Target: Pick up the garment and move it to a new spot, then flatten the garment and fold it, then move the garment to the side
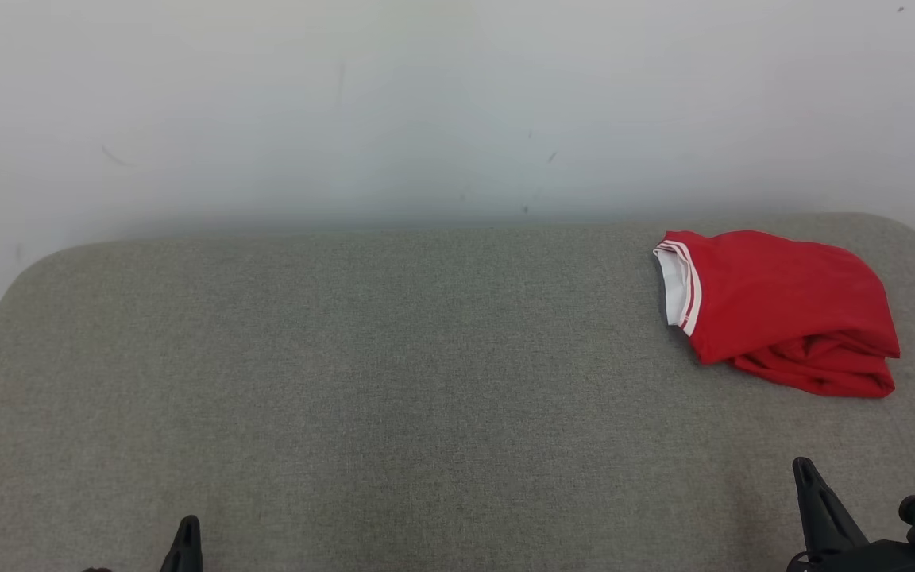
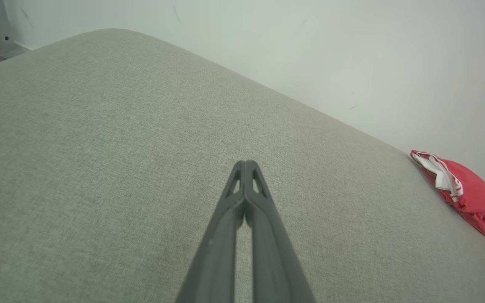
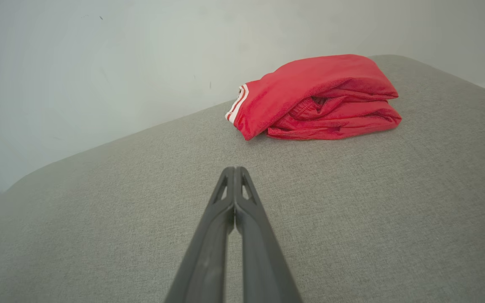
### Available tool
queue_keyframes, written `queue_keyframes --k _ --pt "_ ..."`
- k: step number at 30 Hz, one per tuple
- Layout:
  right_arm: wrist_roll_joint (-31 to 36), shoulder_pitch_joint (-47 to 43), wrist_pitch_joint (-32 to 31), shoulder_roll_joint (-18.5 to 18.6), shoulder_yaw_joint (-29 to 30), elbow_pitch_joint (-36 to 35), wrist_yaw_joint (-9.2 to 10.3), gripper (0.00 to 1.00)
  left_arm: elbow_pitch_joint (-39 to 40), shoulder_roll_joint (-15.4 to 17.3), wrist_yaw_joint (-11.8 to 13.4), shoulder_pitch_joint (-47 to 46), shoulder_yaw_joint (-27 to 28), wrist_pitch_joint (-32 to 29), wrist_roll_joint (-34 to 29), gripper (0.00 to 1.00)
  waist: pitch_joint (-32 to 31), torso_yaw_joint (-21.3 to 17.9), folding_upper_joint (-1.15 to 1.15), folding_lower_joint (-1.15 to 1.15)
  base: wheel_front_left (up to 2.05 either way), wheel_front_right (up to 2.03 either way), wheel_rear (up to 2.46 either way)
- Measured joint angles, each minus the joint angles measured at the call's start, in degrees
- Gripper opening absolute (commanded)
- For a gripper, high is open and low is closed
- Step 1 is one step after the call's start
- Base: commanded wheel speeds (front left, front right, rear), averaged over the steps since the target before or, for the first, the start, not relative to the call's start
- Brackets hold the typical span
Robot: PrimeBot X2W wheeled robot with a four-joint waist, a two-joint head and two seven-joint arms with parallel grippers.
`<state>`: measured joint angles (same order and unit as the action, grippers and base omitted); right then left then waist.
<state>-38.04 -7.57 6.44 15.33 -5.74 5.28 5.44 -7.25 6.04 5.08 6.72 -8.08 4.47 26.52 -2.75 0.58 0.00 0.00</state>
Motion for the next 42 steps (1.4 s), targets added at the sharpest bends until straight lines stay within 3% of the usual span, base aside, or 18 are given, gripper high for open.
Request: queue_keyframes --k 42 --pt "-27.3 6.0 -7.0 -6.6 7.0 5.8 -5.98 0.00 -4.9 -1.9 -6.2 -5.0 7.0 -6.0 33.3 0.00 1.5 -0.3 0.00 0.01 0.00 0.00 0.00"
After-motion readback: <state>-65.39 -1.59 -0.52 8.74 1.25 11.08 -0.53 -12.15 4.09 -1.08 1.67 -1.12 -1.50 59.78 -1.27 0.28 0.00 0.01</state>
